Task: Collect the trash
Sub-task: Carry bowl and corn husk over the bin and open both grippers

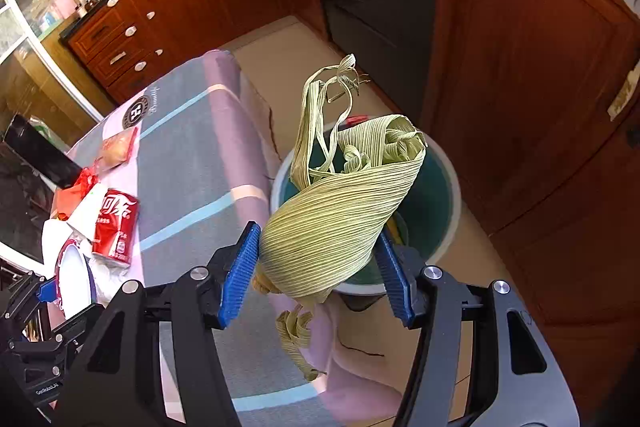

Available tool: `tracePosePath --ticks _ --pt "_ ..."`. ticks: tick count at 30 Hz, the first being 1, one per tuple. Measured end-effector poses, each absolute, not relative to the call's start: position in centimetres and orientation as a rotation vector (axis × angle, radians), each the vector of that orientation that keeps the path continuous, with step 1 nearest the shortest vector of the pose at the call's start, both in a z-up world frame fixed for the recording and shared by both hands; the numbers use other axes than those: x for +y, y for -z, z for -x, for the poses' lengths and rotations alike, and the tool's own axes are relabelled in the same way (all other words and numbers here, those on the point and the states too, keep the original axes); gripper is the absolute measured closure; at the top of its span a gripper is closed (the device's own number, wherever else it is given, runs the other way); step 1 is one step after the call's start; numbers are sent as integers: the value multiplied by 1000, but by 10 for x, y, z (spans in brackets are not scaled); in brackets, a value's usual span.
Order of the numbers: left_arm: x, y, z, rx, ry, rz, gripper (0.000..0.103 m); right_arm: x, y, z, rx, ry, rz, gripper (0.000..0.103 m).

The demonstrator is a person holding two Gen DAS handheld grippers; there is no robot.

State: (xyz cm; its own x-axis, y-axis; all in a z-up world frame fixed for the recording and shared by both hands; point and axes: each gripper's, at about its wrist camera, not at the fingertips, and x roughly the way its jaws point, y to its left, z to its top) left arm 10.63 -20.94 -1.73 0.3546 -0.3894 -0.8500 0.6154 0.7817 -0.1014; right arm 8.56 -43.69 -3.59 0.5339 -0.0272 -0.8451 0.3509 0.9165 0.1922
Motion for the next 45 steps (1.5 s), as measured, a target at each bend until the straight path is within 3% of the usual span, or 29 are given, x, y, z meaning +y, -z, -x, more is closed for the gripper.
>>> tracePosePath --ticks 20,22,27,33,36,38,40,45 --pt "-380 88 -154 1149 808 -425 42 -539 73 -97 1053 332 -466 47" --pt "-387 96 -153 1152 794 -458 32 -540 74 -102 1055 329 -467 46" --pt "-386 102 -153 1154 763 -483 25 -537 79 -114 1069 311 -459 46" --pt "-371 96 -157 1142 731 -426 9 -531 87 -123 1097 294 -451 45" --pt "-359 91 -158 1143 719 -396 7 -526 92 -126 1125 272 -445 39" --pt "-350 86 -157 1146 715 -375 6 -522 94 -129 1143 252 -448 25" --pt "-345 84 -158 1151 711 -355 4 -518 96 -132 1157 243 -463 18" --pt "-331 78 -156 1151 707 -331 4 -513 94 -131 1164 269 -473 17"
